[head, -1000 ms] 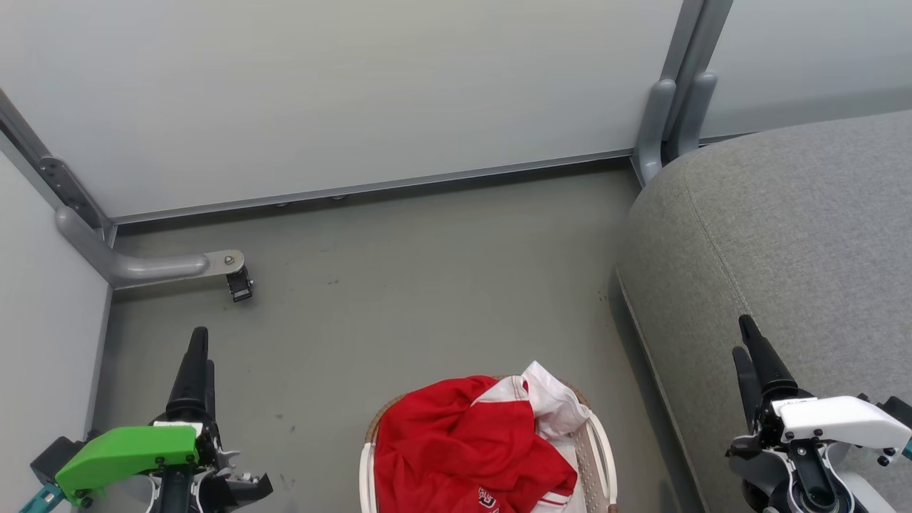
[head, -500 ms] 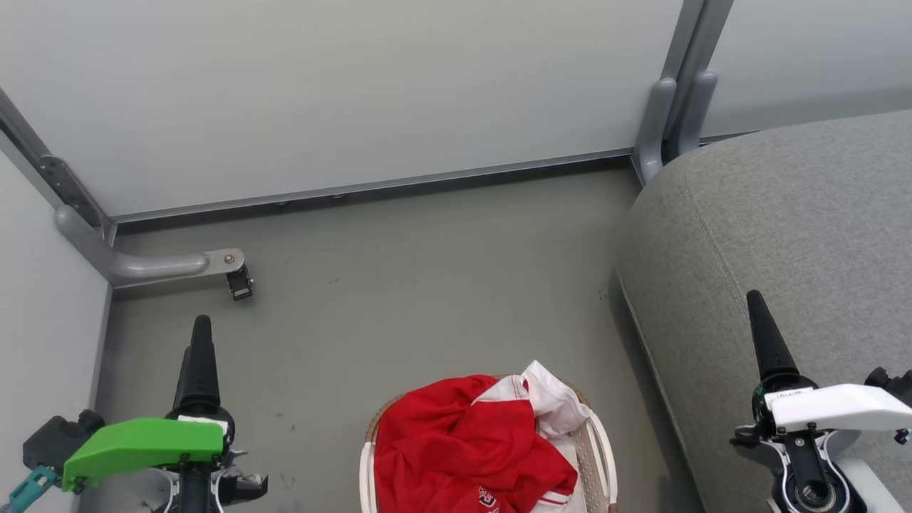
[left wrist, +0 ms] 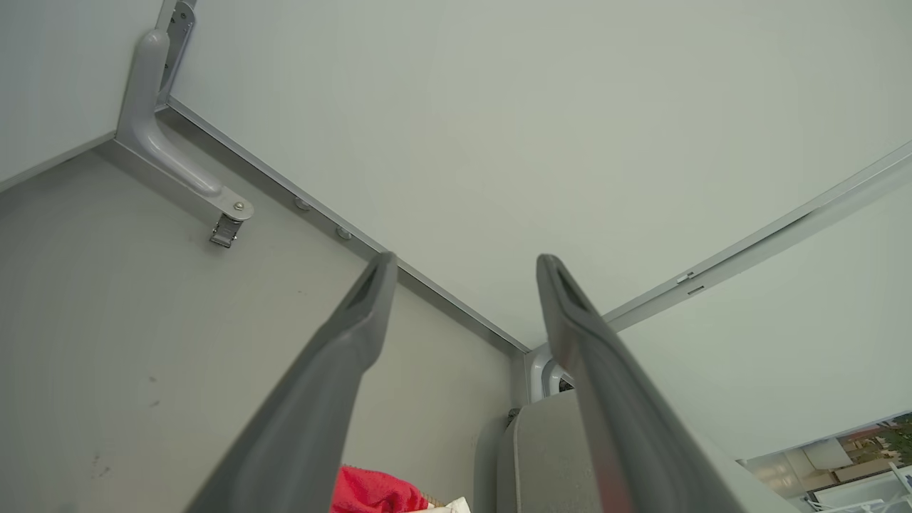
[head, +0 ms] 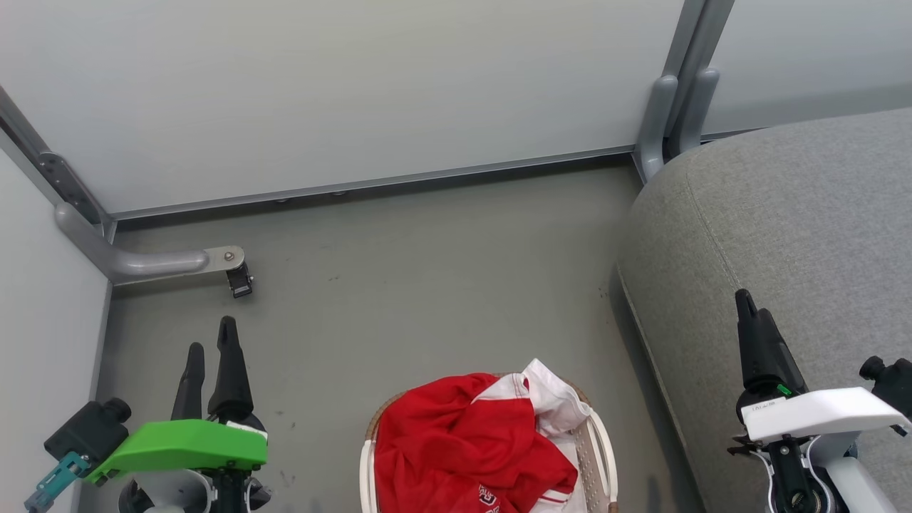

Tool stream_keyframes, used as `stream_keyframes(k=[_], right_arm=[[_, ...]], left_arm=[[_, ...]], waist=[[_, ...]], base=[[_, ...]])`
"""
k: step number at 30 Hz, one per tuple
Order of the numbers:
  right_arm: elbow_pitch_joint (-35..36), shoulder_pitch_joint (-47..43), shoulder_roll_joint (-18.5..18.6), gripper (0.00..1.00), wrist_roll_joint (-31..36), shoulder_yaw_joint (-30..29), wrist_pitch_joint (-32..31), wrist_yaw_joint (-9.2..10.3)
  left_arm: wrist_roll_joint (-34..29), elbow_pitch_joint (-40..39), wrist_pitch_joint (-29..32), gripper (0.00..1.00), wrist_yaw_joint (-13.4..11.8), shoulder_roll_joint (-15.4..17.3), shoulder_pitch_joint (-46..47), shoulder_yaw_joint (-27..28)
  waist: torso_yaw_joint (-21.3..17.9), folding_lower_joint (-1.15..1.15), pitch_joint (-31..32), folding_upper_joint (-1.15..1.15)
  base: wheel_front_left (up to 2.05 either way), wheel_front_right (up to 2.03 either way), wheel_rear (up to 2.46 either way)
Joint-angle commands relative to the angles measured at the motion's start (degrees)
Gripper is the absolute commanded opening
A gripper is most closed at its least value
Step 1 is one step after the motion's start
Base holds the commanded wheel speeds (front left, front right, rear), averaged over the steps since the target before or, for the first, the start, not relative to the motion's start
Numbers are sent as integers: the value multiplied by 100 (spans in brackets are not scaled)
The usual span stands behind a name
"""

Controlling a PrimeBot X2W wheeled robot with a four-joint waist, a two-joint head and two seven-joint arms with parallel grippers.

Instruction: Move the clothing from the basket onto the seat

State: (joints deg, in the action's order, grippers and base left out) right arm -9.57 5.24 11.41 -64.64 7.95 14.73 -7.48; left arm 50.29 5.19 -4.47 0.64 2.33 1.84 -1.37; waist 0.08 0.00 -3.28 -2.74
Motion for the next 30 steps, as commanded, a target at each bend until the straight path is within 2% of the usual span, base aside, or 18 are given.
stream_keyframes(k=[1, 30], right_arm=[[39, -9, 0, 100, 283, -76, 19, -2], [-189, -184, -425, 100, 3444, -546, 31, -2]], left_arm=[[-233, -64, -59, 100, -22, 37, -15, -11], [-2274, 487, -569, 100, -12, 57, -205, -203]], waist=[[1, 0, -2, 0], [62, 0, -42, 0]], base=[[0, 0, 0], [0, 0, 0]])
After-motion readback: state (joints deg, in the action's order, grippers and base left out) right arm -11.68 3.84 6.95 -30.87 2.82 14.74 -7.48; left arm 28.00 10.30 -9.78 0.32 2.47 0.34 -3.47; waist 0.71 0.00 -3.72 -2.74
